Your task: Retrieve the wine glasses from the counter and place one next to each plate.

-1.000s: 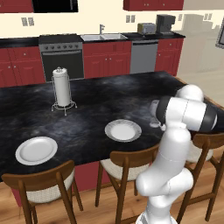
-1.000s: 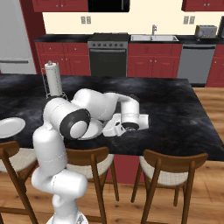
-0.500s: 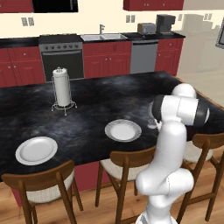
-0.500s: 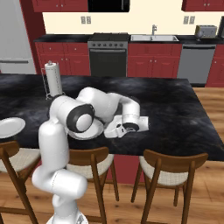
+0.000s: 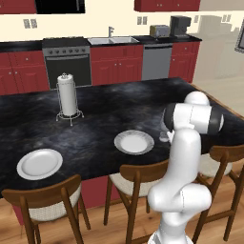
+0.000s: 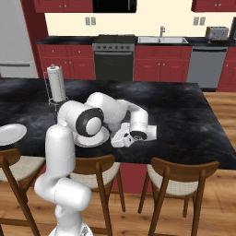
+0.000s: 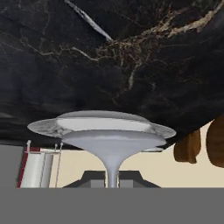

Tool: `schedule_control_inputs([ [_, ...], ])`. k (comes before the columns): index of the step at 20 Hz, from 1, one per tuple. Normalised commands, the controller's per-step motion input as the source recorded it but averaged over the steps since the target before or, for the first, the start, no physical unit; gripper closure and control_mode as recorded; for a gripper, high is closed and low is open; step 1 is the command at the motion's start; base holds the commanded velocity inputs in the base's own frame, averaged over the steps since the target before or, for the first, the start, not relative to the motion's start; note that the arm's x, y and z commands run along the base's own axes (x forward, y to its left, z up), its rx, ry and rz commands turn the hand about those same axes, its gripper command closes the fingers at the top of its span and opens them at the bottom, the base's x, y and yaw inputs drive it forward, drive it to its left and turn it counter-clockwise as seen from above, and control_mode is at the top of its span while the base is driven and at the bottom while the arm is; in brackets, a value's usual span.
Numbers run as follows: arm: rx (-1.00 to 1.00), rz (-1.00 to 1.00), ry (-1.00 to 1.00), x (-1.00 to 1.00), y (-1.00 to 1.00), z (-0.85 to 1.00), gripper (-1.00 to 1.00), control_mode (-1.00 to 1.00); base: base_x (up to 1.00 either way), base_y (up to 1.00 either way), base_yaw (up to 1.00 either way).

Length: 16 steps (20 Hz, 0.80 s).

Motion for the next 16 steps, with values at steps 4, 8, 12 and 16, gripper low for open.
schedule_control_inputs([
  [4,0.00,0.00,-0.06,0.09,0.00,-0.14,1.00,-1.00,0.00,0.00,0.00],
  [8,0.00,0.00,-0.07,0.13,0.00,-0.14,1.00,-1.00,0.00,0.00,0.00],
  [12,0.00,0.00,-0.08,0.22,0.00,-0.10,1.00,-1.00,0.00,0.00,0.00],
  [16,0.00,0.00,-0.09,0.28,0.00,-0.09,1.00,-1.00,0.00,0.00,0.00],
])
